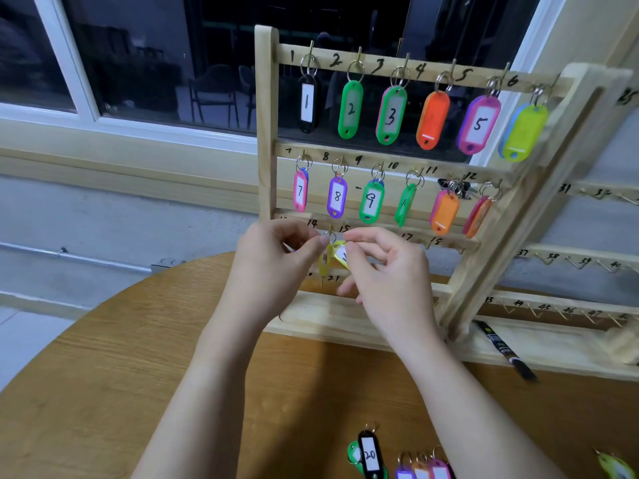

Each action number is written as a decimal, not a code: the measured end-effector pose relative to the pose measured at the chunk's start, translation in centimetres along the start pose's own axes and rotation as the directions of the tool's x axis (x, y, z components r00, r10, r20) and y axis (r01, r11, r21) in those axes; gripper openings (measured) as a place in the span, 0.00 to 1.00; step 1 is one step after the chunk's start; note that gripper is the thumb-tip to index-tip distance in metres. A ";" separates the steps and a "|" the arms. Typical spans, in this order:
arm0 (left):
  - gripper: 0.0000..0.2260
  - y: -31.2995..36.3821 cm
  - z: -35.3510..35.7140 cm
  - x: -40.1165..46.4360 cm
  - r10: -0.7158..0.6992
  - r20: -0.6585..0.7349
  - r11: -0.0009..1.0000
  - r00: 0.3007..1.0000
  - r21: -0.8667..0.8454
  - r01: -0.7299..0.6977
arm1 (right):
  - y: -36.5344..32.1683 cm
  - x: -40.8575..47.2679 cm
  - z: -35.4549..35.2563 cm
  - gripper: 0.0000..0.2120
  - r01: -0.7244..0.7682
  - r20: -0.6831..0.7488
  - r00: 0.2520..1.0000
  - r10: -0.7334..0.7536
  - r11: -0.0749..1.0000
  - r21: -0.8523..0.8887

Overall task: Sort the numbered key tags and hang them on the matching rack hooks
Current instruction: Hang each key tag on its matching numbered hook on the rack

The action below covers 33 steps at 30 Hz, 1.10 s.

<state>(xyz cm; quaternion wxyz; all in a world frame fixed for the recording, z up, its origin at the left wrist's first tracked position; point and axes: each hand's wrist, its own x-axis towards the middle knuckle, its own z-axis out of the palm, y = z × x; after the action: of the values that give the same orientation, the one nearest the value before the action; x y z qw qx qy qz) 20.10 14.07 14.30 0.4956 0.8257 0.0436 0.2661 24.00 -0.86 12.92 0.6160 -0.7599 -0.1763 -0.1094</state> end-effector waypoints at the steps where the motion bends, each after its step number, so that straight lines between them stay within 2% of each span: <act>1: 0.06 0.2 0.1 -0.1 0.023 0.016 0.999 1.000 -0.027 -0.023 | 0.0 0.0 0.0 0.06 0.003 0.005 1.000 -0.003 1.000 -0.001; 6: 0.03 0.2 0.2 -0.2 0.107 0.059 0.993 0.992 -0.053 -0.104 | -0.1 0.0 -0.2 0.06 0.034 0.031 0.999 -0.032 0.999 -0.037; 17: 0.06 -0.4 1.1 -0.2 0.181 -0.027 0.983 0.983 0.043 -0.180 | -0.1 0.0 -0.1 0.06 0.046 0.051 0.998 -0.045 0.999 -0.029; 21: 0.07 -0.4 1.4 -0.1 0.129 -0.074 0.991 0.989 -0.020 -0.131 | 0.3 0.0 -0.1 0.06 0.041 0.030 0.999 -0.040 0.999 -0.031; 26: 0.10 -0.6 1.9 0.1 0.064 -0.128 0.998 0.990 -0.018 -0.067 | 0.7 0.2 0.4 0.06 0.095 -0.009 0.995 -0.096 0.994 -0.055; 33: 0.12 -0.5 3.1 -0.2 -0.106 -0.230 0.992 0.968 -0.092 0.087 | 1.1 0.6 0.8 0.08 0.111 -0.051 0.992 -0.118 0.986 -0.123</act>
<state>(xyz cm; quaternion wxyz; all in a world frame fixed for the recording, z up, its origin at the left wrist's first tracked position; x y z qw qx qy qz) 21.53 11.74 12.66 0.5326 0.7645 0.1309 0.3387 24.98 -0.14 12.02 0.5669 -0.7806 -0.1948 -0.1772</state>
